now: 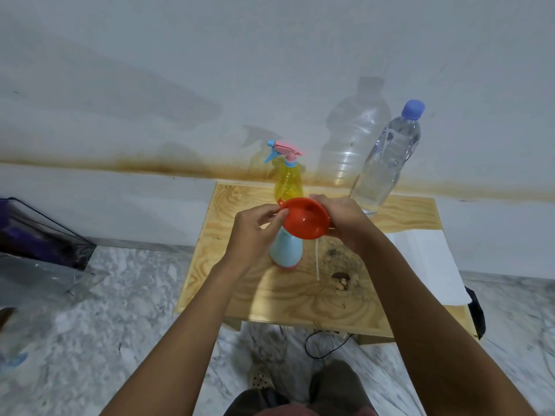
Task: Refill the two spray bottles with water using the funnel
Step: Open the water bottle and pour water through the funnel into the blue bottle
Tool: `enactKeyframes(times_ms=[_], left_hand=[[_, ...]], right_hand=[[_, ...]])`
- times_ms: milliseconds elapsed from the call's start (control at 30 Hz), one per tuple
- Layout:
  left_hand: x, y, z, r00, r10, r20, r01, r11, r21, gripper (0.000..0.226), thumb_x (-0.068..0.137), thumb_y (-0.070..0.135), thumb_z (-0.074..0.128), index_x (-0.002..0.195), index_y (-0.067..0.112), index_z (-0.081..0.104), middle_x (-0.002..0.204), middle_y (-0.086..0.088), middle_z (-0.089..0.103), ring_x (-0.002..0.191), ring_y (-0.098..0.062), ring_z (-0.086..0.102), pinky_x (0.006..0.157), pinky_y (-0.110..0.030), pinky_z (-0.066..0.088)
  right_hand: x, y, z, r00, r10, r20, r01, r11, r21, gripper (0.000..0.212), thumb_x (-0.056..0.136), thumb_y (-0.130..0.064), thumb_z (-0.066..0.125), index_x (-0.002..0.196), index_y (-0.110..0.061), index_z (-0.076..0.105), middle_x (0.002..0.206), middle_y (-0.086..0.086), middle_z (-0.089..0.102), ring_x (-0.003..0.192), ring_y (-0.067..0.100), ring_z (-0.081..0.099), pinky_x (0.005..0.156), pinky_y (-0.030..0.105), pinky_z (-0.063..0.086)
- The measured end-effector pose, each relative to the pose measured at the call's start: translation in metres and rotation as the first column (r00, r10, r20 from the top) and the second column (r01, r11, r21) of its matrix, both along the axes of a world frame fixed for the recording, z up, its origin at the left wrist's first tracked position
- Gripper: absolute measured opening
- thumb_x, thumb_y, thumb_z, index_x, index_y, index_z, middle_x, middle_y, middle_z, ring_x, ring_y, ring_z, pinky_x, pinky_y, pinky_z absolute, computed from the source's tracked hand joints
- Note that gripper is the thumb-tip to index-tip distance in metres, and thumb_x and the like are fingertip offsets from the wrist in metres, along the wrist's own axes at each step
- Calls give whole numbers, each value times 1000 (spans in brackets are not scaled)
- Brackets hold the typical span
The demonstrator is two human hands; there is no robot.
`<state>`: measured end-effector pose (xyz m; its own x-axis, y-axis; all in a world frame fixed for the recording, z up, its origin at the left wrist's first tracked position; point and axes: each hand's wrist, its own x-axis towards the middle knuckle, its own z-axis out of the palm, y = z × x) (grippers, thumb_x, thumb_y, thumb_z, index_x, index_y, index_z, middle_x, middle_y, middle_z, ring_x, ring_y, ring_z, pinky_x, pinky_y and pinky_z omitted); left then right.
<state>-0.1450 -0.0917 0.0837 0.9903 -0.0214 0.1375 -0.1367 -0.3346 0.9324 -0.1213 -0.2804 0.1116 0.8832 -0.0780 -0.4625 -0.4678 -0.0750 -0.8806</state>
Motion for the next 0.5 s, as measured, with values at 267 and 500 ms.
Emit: enactKeyframes(times_ms=[267, 500], left_hand=[[10, 6, -7, 889, 232, -394, -268, 963, -37, 23, 83, 23, 71, 64, 12, 77, 67, -2, 76, 78, -17, 75, 85, -36, 59], [12, 4, -1, 825, 155, -544, -262, 957, -125, 22, 91, 20, 70, 80, 2, 74, 75, -7, 75, 61, -11, 72, 59, -18, 57]], right_hand=[[-19, -5, 1, 984, 172, 55, -176, 981, 83, 34, 91, -45, 66, 120, -27, 64, 103, 4, 76, 89, 24, 76, 84, 43, 59], [-18, 4, -19, 976, 39, 215, -40, 999, 0, 22, 95, -10, 63, 115, 0, 69, 97, 22, 74, 65, 18, 75, 57, 20, 57]])
